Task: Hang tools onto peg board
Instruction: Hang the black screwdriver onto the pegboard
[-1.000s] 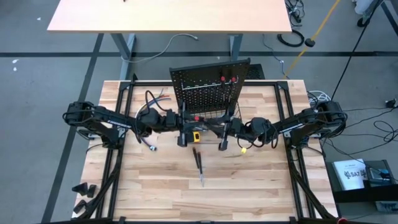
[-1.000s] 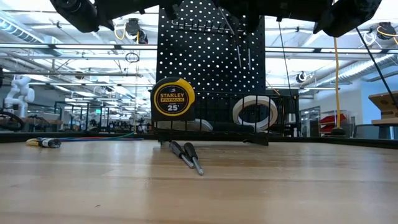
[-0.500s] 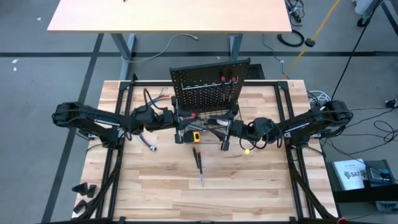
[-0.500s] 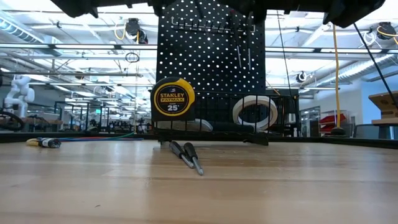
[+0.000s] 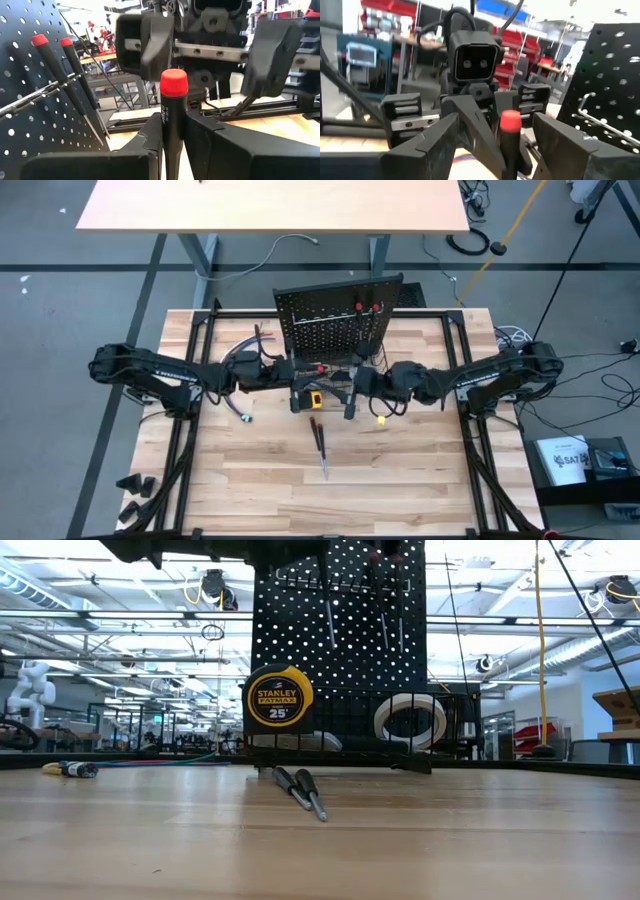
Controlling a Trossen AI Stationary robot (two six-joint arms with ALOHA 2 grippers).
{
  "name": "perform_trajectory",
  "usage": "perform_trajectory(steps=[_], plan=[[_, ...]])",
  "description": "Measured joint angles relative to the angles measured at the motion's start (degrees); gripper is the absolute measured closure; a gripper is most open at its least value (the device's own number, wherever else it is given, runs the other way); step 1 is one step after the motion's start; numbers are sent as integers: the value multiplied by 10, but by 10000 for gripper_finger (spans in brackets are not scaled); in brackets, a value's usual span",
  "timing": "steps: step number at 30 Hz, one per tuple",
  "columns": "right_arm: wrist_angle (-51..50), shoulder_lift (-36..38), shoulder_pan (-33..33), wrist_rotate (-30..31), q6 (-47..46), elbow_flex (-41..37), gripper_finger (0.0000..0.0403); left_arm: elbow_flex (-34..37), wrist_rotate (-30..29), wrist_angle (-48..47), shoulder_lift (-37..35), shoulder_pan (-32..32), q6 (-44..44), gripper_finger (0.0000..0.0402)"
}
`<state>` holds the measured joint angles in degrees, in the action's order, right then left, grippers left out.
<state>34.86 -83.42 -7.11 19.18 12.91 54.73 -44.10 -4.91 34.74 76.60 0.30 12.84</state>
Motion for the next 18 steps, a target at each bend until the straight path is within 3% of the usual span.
perform_trajectory(steps=[4,18], plan=[[-47,-7,0,2,13,37,163,0,0,-1,0,-1,0,351],[-64,-15,19,3,-21,40,237,0,8,-6,0,-1,0,351]])
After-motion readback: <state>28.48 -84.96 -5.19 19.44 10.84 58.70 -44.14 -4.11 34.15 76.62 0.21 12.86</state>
